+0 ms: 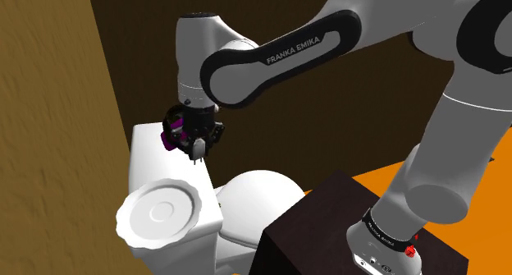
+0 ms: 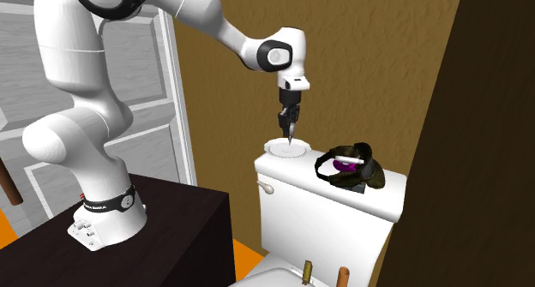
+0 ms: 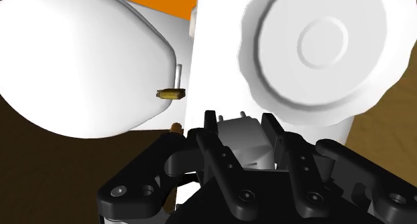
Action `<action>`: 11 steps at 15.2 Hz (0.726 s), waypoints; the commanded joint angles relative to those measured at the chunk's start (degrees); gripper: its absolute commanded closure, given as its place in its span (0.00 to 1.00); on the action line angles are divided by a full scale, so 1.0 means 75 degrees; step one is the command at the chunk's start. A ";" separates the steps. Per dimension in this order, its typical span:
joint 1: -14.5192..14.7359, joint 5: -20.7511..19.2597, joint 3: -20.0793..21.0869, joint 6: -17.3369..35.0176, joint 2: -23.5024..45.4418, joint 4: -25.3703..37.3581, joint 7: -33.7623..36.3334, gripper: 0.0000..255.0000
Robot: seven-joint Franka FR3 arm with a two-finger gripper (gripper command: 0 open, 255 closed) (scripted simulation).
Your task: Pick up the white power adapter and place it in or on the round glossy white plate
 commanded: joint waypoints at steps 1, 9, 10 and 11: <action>0.0260 -0.0167 0.0117 -0.0102 0.0260 0.0312 0.0444 1.00; 0.1443 -0.0911 0.0340 -0.0799 0.1555 0.2066 0.1949 1.00; 0.1453 -0.0936 0.0324 -0.0712 0.1592 0.2010 0.1964 1.00; 0.1460 -0.0963 0.0311 -0.0625 0.1631 0.1957 0.1982 1.00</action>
